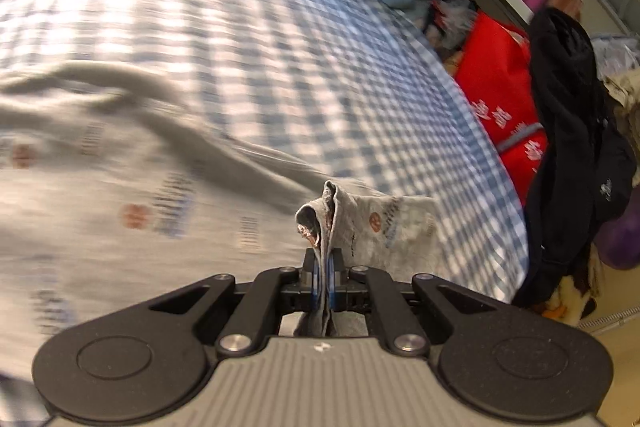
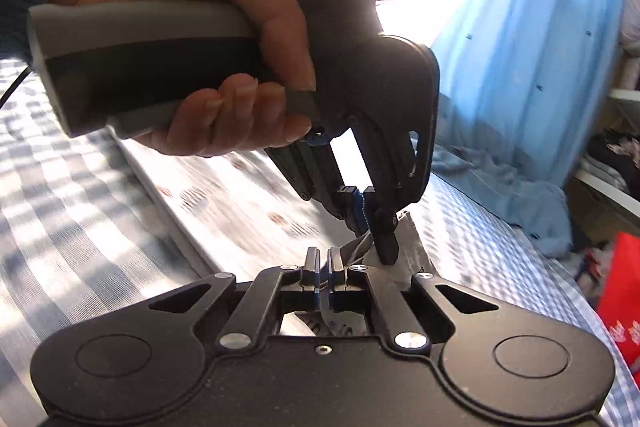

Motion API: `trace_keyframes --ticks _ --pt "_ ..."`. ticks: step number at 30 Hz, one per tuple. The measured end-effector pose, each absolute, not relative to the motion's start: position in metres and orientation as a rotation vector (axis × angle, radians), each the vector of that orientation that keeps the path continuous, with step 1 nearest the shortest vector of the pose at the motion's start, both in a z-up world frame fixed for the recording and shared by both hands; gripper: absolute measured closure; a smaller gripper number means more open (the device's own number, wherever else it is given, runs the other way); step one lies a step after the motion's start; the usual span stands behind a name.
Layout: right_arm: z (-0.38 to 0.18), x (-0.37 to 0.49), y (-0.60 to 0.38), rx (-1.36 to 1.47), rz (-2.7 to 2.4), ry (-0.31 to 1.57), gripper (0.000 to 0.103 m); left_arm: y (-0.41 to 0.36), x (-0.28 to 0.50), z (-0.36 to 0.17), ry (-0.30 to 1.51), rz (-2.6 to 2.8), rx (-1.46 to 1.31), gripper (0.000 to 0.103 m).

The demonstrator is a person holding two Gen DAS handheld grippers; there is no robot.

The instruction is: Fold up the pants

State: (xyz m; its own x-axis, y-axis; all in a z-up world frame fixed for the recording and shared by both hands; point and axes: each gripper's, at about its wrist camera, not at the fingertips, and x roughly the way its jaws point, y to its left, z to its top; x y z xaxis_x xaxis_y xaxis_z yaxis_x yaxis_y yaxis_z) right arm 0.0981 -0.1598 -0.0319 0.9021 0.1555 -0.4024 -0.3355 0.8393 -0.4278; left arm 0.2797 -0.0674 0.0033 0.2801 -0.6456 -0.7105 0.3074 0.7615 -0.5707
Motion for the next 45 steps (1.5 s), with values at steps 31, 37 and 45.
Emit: trace_keyframes --ticks 31,37,45 --pt "-0.045 0.082 -0.21 -0.402 0.166 0.369 0.009 -0.006 0.245 -0.014 0.906 -0.341 -0.056 0.01" --pt "-0.039 0.108 -0.253 -0.432 0.017 0.354 0.001 -0.025 0.224 -0.003 0.748 -0.26 -0.033 0.007" --pt "-0.045 0.146 -0.281 -0.499 -0.034 0.348 0.001 -0.013 0.222 0.008 0.657 -0.113 -0.052 0.001"
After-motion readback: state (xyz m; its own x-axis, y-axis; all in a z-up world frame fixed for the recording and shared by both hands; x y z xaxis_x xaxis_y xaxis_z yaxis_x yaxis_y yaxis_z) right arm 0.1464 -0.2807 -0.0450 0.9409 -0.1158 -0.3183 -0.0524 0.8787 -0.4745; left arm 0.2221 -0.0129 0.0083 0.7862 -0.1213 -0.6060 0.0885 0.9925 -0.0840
